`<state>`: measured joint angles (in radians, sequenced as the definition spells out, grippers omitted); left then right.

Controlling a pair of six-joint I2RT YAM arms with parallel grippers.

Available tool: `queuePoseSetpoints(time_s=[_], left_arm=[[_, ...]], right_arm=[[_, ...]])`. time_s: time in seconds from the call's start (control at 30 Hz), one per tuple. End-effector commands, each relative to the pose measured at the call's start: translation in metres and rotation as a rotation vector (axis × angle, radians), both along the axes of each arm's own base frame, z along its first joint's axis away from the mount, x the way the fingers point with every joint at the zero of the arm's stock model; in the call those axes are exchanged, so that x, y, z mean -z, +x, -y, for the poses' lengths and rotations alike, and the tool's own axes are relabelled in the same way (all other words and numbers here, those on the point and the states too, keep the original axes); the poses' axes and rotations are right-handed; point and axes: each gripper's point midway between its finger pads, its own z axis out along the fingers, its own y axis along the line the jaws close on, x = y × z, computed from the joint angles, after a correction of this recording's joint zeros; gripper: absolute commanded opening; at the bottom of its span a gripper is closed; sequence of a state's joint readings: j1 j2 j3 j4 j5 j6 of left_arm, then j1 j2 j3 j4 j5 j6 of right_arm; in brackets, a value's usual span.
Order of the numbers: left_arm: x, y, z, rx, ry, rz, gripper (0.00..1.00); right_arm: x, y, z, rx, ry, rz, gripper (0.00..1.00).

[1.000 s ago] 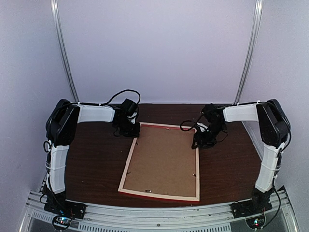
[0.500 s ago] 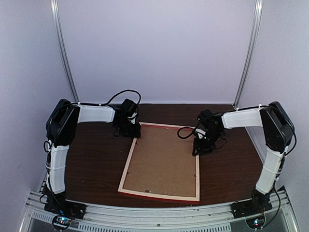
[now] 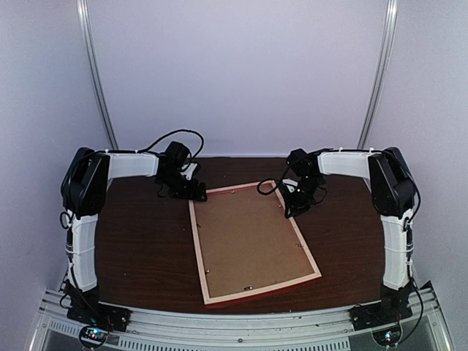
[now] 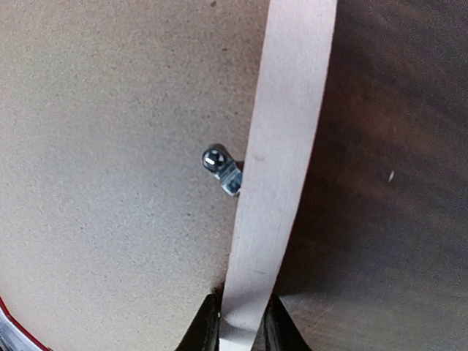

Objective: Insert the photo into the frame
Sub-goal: Rotate the photo frame at the center of the board.

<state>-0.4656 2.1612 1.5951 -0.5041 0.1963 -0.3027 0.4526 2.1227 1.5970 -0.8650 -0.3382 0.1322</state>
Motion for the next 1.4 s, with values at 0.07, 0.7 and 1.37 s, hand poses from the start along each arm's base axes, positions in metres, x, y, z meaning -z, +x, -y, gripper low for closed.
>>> queuePoseSetpoints(time_s=[0.07,0.7,1.37], left_arm=[[-0.046,0.01,0.014,0.213,-0.048,0.148,0.93],[-0.009,0.036,0.046,0.474,-0.034,0.091,0.84],[0.009,0.048,0.08,0.475,-0.16,0.061,0.52]], right_arm=[[-0.002,0.032,-0.015,-0.24,-0.023,0.075,0.0],[-0.04,0.046,-0.052,-0.399,0.129,0.174,0.46],[-0.064,-0.045,0.028,0.208,0.08,0.073,0.53]])
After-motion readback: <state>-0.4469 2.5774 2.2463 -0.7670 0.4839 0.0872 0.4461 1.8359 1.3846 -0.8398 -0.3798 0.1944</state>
